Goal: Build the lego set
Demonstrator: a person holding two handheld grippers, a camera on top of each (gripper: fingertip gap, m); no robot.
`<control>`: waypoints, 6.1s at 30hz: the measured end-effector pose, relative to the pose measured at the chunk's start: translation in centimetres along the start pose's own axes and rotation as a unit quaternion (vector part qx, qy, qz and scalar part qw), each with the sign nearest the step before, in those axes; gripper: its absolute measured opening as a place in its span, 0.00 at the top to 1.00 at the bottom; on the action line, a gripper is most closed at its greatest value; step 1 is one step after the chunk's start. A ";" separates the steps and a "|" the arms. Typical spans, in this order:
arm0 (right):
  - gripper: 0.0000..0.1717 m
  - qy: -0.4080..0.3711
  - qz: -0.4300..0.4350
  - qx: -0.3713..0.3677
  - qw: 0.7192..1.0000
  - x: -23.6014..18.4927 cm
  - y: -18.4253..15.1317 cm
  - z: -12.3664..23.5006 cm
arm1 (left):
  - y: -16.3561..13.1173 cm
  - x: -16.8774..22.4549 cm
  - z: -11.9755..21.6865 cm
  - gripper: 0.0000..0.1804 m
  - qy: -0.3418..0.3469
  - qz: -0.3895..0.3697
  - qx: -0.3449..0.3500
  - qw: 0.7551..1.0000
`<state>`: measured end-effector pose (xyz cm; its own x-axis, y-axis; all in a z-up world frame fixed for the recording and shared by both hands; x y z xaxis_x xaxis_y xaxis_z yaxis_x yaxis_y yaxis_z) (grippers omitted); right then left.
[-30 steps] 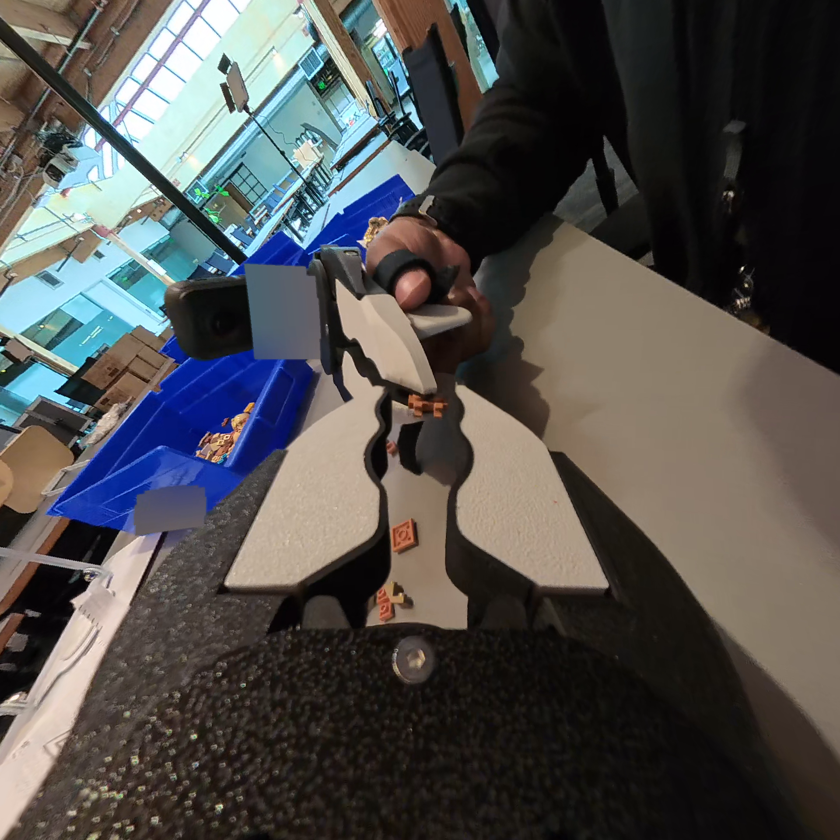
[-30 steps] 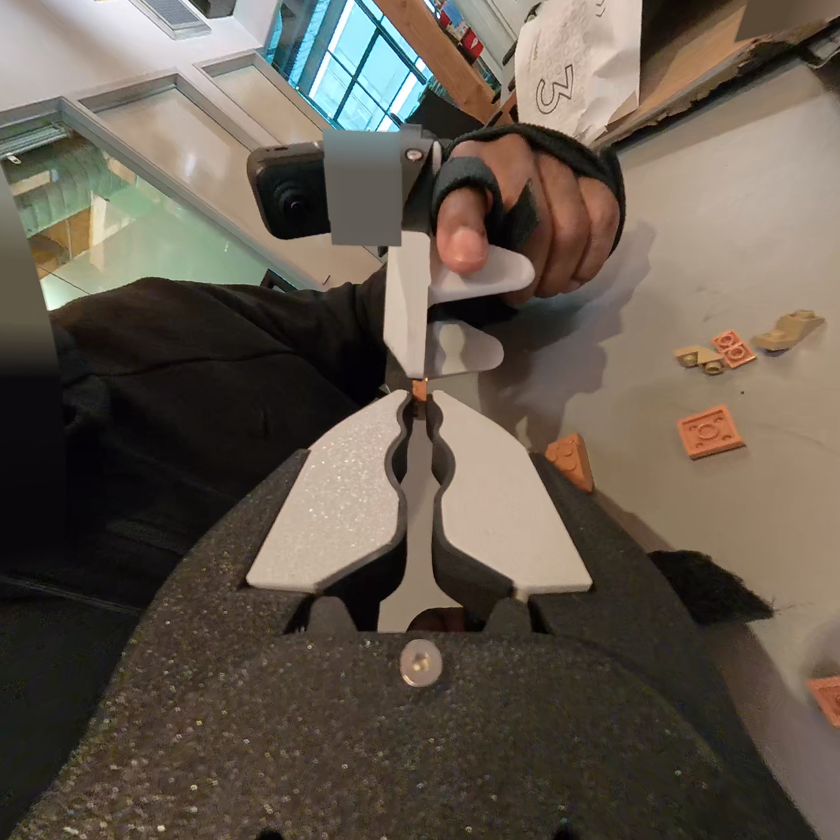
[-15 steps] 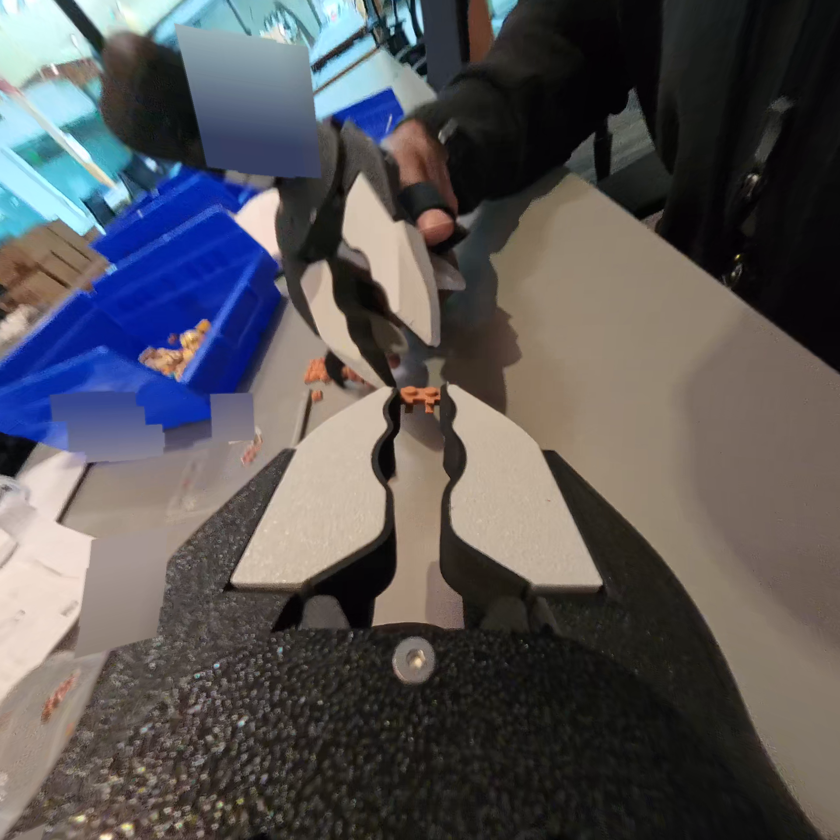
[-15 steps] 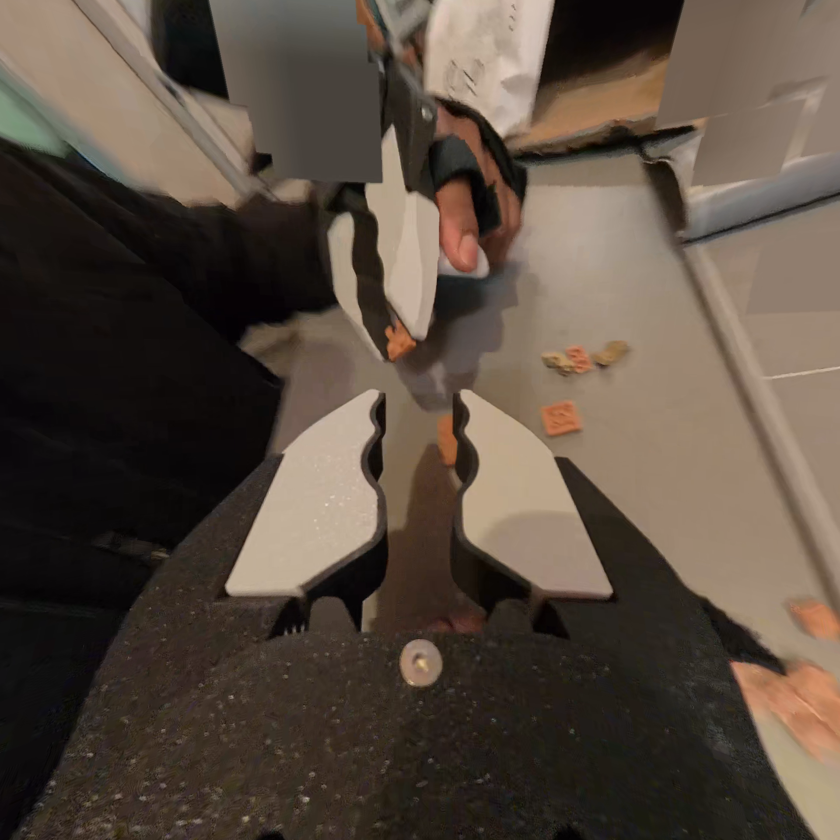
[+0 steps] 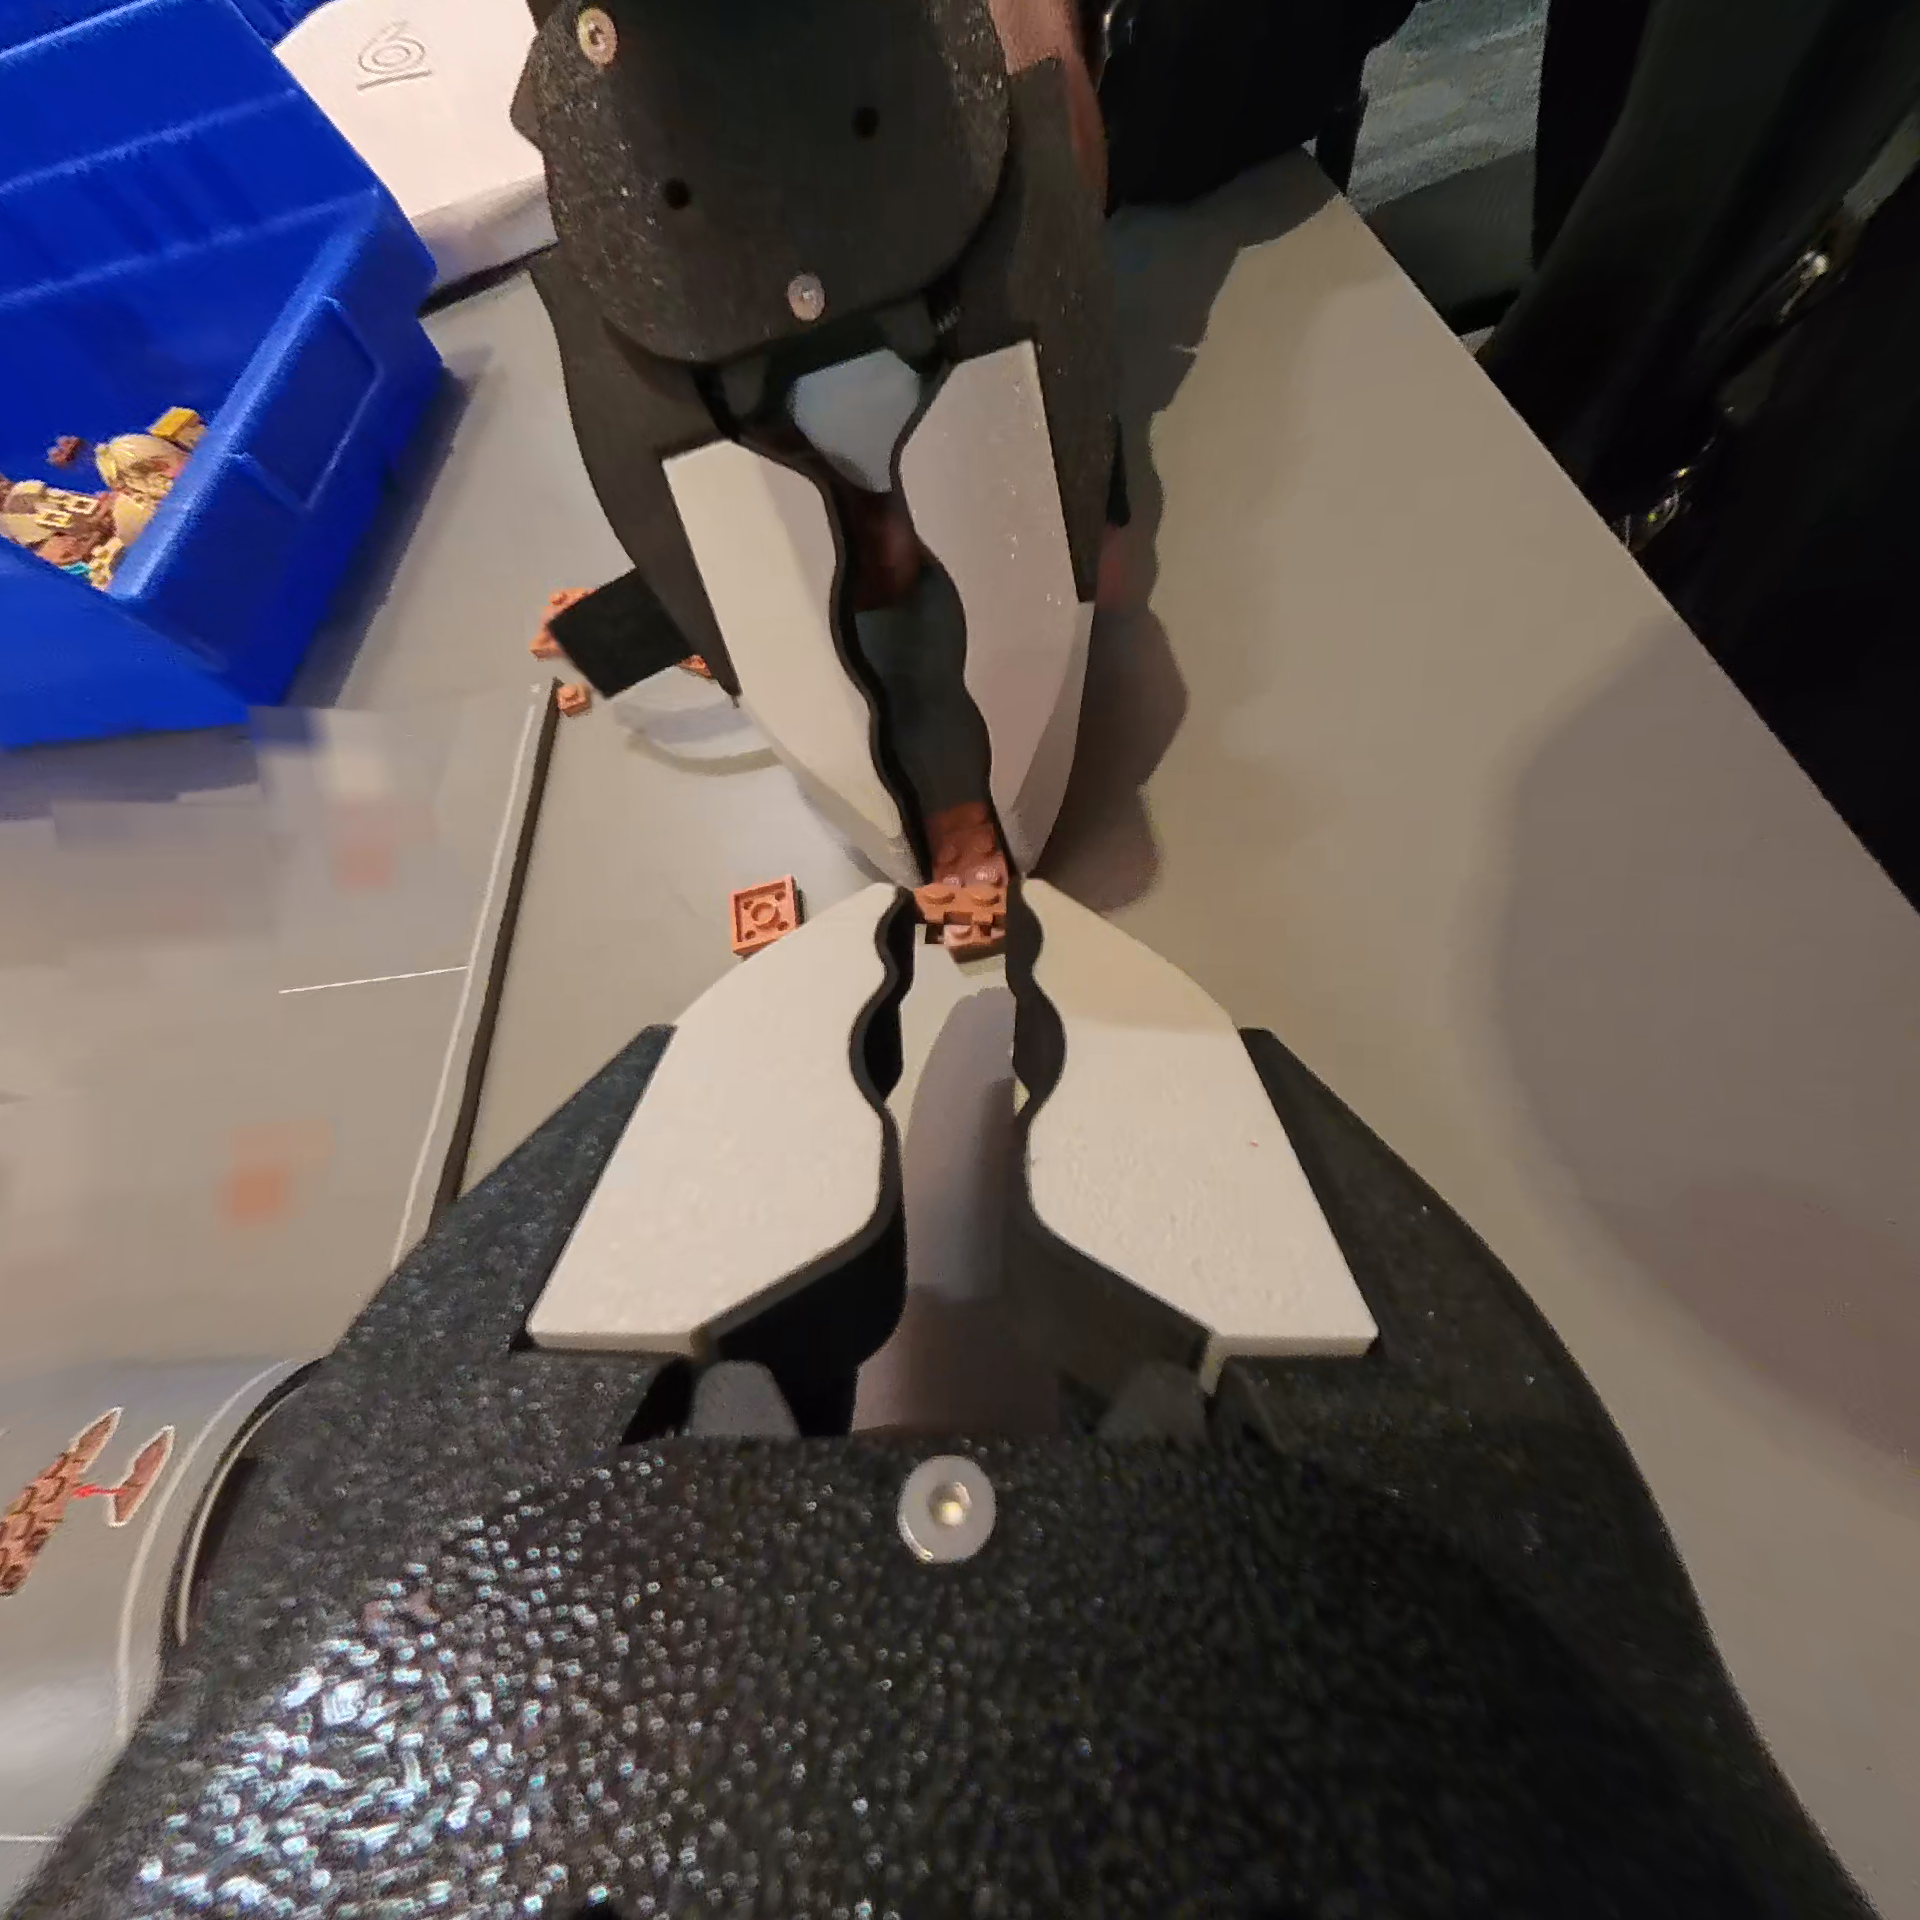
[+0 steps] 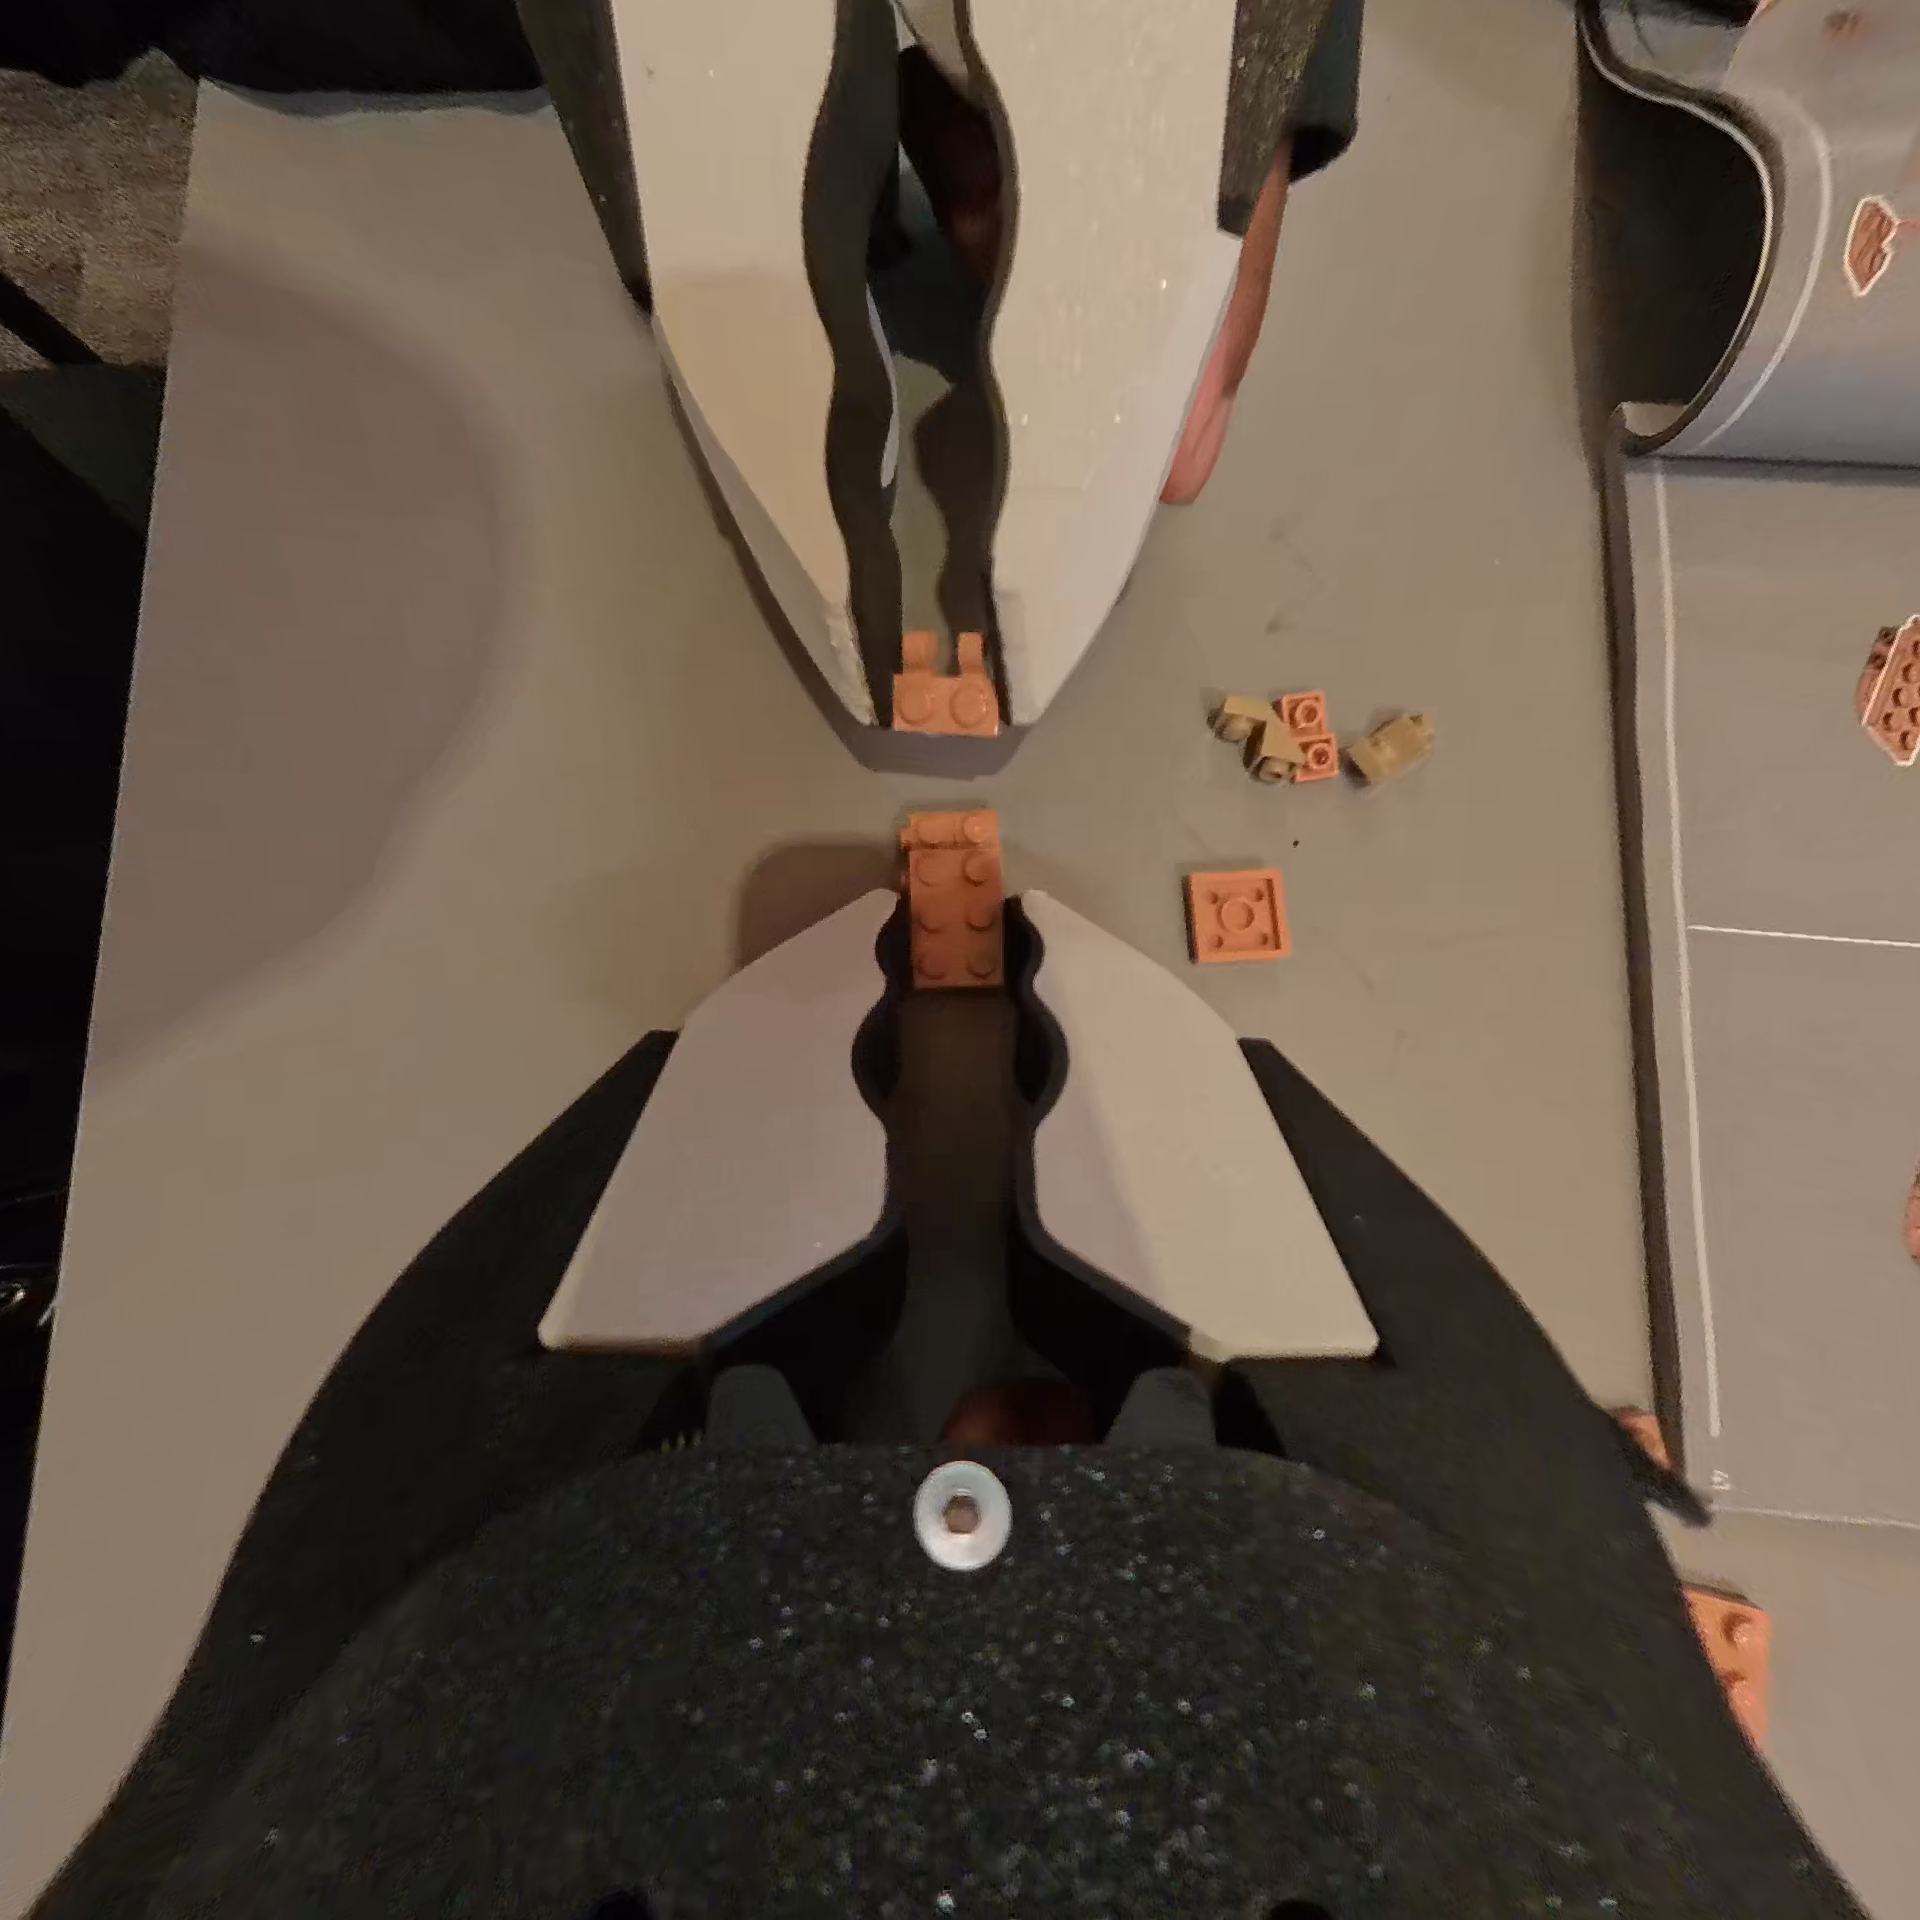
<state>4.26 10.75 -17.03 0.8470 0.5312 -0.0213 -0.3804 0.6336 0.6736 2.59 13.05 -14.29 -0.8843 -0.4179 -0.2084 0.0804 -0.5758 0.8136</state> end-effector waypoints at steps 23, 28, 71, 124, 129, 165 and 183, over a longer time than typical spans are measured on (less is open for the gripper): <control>0.91 -0.063 0.022 0.204 0.977 0.3 4.0 3.7 | 2.9 -1.4 1.1 0.90 0.031 0.046 0.112 0.992; 0.91 -0.074 0.039 0.216 0.973 0.1 4.3 3.8 | 2.9 -1.3 1.3 0.89 0.028 0.045 0.115 0.992; 0.90 -0.013 -0.009 0.258 0.966 -0.4 4.8 4.7 | 4.2 -0.9 1.6 0.77 0.020 0.021 0.140 0.990; 0.91 0.187 -0.157 0.292 0.925 -1.4 5.3 5.8 | 5.0 0.0 1.6 0.94 0.163 -0.340 0.027 0.926; 0.82 0.137 -0.112 0.261 0.949 -0.7 4.2 5.5 | 3.9 -0.3 0.9 0.94 0.129 -0.251 0.056 0.958; 0.93 -0.011 0.120 0.247 0.961 -1.3 3.5 5.4 | 4.2 0.0 0.3 0.94 0.048 -0.084 0.120 0.988; 0.96 -0.029 0.155 0.241 0.958 -1.2 3.1 5.9 | 4.0 0.1 0.4 0.94 0.032 -0.058 0.116 0.991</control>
<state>4.26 8.68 -10.55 0.7456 0.6106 0.2669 -0.4139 0.1105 0.9036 2.67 10.98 -10.88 -0.8500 -0.4056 -0.3363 -0.1353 -0.4488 0.8833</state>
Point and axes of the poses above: each gripper's, where its closed fingertips meet, z back along the fingers, y out of its top, x = y × z across the jaws, the point moved 1 cm from there along z, back along the fingers, and after that the axes turned 1 degree about -x, right-handed, at the moved point
